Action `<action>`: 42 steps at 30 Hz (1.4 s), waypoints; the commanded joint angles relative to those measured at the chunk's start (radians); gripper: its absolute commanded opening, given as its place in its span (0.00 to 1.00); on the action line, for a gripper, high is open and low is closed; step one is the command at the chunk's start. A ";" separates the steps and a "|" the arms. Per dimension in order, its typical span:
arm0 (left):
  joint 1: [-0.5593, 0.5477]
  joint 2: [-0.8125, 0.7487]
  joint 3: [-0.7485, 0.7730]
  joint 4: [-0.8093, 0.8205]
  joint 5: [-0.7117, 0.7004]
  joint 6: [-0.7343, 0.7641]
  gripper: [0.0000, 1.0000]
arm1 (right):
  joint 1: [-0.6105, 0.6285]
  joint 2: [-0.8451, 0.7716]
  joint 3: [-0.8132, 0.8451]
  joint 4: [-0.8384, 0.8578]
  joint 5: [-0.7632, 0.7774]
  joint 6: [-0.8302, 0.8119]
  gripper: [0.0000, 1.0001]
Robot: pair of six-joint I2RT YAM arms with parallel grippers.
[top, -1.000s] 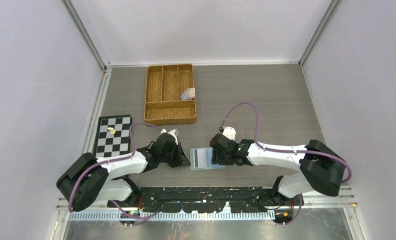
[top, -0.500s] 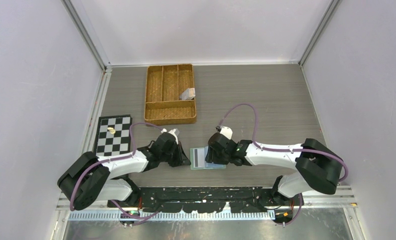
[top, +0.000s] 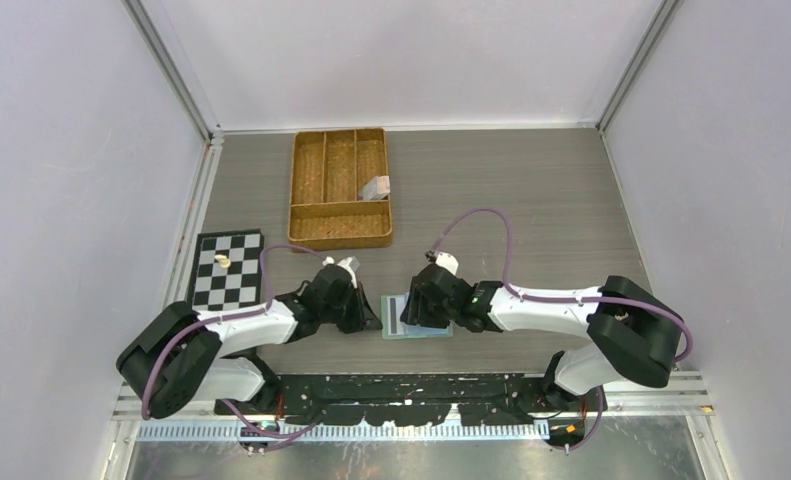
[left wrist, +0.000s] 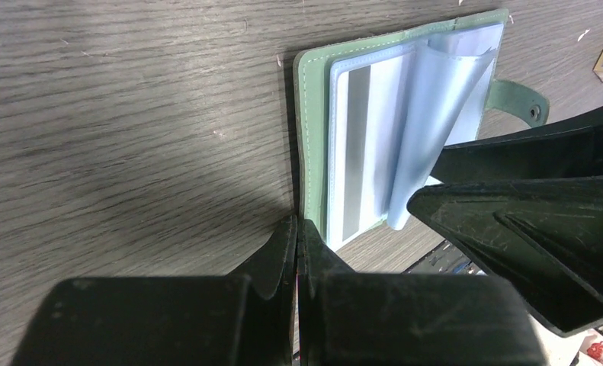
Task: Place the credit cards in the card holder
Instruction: Insert the credit card into the card holder, then pick up the credit card from the storage box.
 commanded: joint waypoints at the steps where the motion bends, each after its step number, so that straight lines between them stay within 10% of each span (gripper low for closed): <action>1: -0.005 0.022 0.007 -0.001 -0.013 0.021 0.00 | 0.001 -0.023 0.003 0.080 -0.030 0.009 0.48; 23: -0.005 -0.021 -0.004 -0.026 -0.042 0.021 0.01 | 0.001 0.002 0.103 0.079 -0.035 -0.038 0.48; 42: 0.003 -0.124 0.047 -0.183 -0.105 0.075 0.37 | -0.006 -0.046 0.146 -0.336 0.260 0.027 0.54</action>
